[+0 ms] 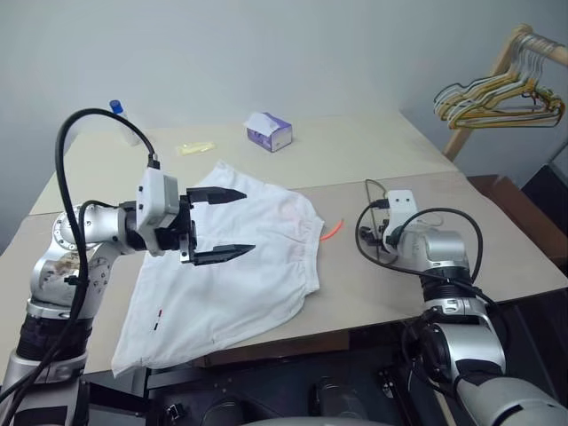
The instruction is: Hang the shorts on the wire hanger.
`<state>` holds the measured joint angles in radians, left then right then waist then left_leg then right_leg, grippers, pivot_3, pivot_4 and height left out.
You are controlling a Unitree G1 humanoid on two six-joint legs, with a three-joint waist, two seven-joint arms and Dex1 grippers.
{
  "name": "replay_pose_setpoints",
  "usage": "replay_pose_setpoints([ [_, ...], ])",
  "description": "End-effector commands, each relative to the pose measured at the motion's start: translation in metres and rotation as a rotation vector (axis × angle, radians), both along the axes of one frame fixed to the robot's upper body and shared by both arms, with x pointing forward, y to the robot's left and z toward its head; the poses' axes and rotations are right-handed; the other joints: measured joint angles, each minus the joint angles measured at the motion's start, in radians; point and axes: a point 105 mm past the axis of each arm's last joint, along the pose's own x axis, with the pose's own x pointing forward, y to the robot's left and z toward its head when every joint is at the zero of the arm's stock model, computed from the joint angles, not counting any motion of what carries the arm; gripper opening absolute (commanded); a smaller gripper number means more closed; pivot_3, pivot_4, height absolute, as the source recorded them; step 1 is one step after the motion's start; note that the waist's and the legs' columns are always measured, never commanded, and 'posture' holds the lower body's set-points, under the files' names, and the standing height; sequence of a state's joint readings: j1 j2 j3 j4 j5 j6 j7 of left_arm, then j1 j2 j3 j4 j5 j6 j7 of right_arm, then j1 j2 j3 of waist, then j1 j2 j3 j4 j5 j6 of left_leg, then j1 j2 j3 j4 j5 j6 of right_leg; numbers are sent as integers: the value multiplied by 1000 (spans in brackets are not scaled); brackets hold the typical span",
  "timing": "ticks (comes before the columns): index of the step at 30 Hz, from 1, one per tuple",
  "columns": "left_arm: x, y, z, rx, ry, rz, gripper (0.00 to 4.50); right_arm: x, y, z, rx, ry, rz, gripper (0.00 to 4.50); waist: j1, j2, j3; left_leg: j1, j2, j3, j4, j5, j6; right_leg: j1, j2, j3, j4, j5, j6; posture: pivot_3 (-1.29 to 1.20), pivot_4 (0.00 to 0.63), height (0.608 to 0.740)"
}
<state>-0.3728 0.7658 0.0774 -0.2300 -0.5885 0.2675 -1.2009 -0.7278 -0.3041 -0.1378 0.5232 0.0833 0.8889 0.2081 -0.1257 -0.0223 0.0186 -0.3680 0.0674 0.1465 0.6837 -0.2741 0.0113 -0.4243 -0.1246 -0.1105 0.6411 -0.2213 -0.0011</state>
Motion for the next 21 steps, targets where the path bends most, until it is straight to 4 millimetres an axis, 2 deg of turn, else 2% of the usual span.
replay_pose_setpoints([
  [1,-3,0,6,7,-32,1,4477,1,2,5,-3,0,42,4500,0,0,0,0,0,0,0,0,0,0,0,0,0,0,0,-86,0,740],
  [2,-3,0,6,9,-32,1,4477,-1,1,1,-5,16,47,4500,1,0,0,0,0,0,0,0,0,0,0,0,0,0,0,-89,0,740],
  [5,-4,-1,5,13,-33,-2,4500,-5,-1,-10,-27,64,51,3663,1,0,0,0,0,0,0,0,0,1,0,0,0,0,0,-90,0,740],
  [15,-2,-1,7,17,-52,10,4500,-9,-11,-24,-56,119,24,67,0,-1,-2,2,1,-1,0,0,1,3,0,0,0,0,0,-85,0,740],
  [18,3,-3,14,-17,-67,47,4500,-5,-15,-15,-110,66,13,29,1,-2,-2,3,1,-1,0,0,1,3,0,0,0,0,0,-84,0,740],
  [21,15,-4,23,-113,-38,131,4500,1,-15,6,-142,-21,11,29,3,-2,-2,3,1,-1,0,-1,1,4,0,0,0,0,0,-83,0,740],
])
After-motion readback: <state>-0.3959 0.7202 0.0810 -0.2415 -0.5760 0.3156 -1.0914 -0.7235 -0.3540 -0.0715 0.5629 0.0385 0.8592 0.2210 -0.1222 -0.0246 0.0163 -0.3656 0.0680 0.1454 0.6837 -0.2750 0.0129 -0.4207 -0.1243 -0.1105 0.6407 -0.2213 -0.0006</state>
